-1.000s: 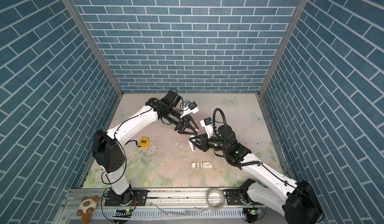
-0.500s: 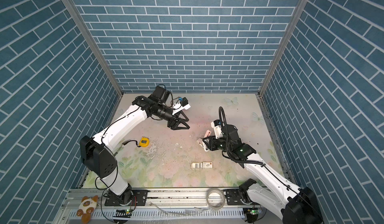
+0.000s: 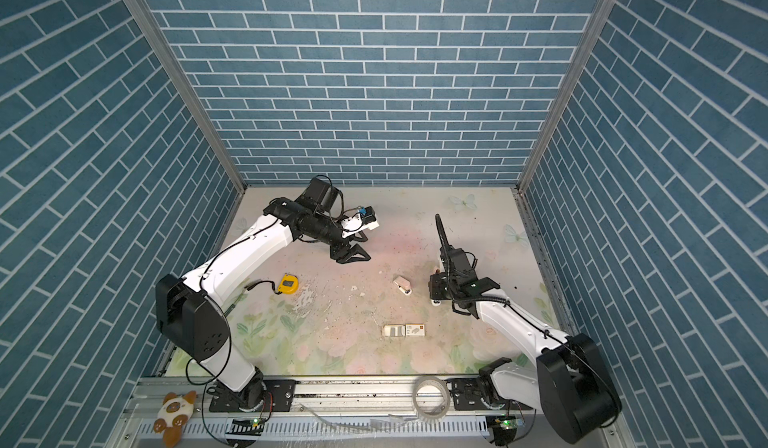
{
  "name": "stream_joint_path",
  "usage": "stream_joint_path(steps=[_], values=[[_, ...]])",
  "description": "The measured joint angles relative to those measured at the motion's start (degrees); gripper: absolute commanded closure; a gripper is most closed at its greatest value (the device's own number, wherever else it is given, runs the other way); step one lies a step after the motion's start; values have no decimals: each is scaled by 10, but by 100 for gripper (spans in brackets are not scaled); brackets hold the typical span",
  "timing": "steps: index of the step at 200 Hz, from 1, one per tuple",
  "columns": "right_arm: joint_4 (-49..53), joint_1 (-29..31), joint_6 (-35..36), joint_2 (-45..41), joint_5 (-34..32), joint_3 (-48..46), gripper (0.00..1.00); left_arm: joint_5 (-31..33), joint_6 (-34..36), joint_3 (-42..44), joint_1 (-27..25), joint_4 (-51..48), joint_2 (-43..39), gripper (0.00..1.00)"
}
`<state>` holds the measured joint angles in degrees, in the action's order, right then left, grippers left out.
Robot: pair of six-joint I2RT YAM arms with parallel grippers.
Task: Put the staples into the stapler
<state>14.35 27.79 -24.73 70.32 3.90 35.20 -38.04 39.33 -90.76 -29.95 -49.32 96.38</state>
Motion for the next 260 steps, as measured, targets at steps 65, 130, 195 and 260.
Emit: stream_joint_path(steps=[65,130,195,260], values=[[-31,0,16,73,-52,2,77,17,32,19,-34,8,20,34],[-43,0,24,94,-70,3,69,29,68,23,-82,12,46,34],[-50,-1,28,94,-71,2,54,32,87,17,-105,11,74,34],[-29,-1,25,42,-69,2,45,33,129,-28,-114,-3,111,33]])
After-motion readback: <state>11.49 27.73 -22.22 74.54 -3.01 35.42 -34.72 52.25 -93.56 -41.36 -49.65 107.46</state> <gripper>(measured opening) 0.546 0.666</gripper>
